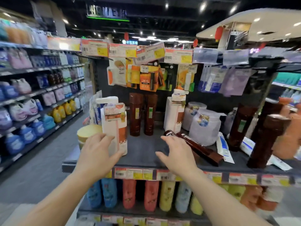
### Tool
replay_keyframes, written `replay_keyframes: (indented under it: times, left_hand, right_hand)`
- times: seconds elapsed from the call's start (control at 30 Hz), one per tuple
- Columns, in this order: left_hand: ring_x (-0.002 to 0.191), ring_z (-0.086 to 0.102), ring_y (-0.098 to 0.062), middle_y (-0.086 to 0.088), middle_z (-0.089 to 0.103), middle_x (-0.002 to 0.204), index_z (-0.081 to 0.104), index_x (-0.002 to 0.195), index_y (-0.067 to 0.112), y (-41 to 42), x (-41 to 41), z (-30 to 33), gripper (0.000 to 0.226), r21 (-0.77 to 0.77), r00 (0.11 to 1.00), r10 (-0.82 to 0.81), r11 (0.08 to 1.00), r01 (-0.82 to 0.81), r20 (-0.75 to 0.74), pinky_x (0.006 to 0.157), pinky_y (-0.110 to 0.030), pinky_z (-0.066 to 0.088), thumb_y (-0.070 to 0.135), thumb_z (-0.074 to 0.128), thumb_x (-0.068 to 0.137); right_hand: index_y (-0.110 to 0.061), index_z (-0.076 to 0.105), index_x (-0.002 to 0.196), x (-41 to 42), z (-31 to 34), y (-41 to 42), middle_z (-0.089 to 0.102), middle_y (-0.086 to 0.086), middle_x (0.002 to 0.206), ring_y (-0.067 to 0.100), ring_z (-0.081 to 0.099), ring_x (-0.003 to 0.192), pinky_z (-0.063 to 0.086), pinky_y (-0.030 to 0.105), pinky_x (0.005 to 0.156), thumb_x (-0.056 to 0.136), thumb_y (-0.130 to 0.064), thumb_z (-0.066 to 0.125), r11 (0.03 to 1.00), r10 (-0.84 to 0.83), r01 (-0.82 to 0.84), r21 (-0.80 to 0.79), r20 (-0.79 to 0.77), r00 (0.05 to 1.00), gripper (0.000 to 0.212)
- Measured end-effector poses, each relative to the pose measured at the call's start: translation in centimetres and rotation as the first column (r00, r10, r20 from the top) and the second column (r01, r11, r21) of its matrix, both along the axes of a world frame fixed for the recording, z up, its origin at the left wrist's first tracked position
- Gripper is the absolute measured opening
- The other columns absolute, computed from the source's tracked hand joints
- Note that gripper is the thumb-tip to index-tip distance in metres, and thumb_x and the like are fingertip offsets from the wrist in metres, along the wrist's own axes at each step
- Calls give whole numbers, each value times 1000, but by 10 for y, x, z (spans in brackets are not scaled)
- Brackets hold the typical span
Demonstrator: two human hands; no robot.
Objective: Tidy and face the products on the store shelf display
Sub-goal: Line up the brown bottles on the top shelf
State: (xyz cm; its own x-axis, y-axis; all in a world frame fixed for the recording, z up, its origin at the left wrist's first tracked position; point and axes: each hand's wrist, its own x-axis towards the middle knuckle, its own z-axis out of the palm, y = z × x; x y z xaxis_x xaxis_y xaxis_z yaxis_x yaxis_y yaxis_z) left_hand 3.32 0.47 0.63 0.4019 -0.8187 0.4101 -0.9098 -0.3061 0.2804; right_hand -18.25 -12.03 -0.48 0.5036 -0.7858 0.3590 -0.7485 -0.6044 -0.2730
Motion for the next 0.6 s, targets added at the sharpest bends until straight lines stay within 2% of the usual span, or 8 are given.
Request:
replay_keyframes:
  times: [0.1, 0.2, 0.33, 0.43, 0.6]
  left_hand:
    - [121, 45, -26, -6, 57, 125, 55, 129, 16, -7, -19, 6, 61, -67, 1000, 28, 997, -28, -3, 102, -36, 35, 54, 61, 82]
    - [119, 45, -22, -2, 55, 125, 53, 130, 19, -16, -38, 8, 60, -80, 1000, 0, 997, 1, 14, 100, -33, 36, 57, 58, 83]
    - [129, 35, -14, 5, 46, 135, 45, 137, 24, -40, -57, -3, 63, -37, 977, -211, 977, 211, 10, 106, -26, 28, 56, 58, 85]
    - [134, 27, -11, 9, 39, 141, 40, 141, 26, -67, -69, -13, 63, 20, 939, -343, 939, 343, 17, 111, -23, 20, 53, 58, 86]
    - [135, 29, -15, 6, 40, 143, 43, 139, 28, -115, -80, -34, 64, 86, 880, -473, 876, 475, -46, 113, -28, 23, 49, 65, 83]
  right_hand:
    - [-27, 47, 138, -20, 3, -17, 53, -5, 137, 18, 46, 125, 37, 32, 105, 85, -51, 61, 1000, -6, 6, -27, -5, 1000, 61]
    - [-28, 49, 134, -30, 4, -28, 55, -4, 132, 20, 48, 122, 41, 34, 102, 82, -53, 63, 999, -14, 13, -38, -14, 1000, 60]
    - [-33, 37, 141, -38, 0, -35, 42, -1, 145, 25, 41, 130, 39, 40, 104, 77, -64, 60, 989, -134, 143, 43, -167, 977, 74]
    - [-31, 31, 142, -43, -6, -38, 40, 1, 144, 28, 46, 127, 42, 43, 101, 75, -65, 61, 967, -173, 212, 145, -241, 955, 81]
    - [-31, 28, 142, -48, -8, -40, 45, 1, 138, 26, 52, 122, 49, 40, 93, 79, -51, 63, 962, -139, 181, 206, -204, 969, 75]
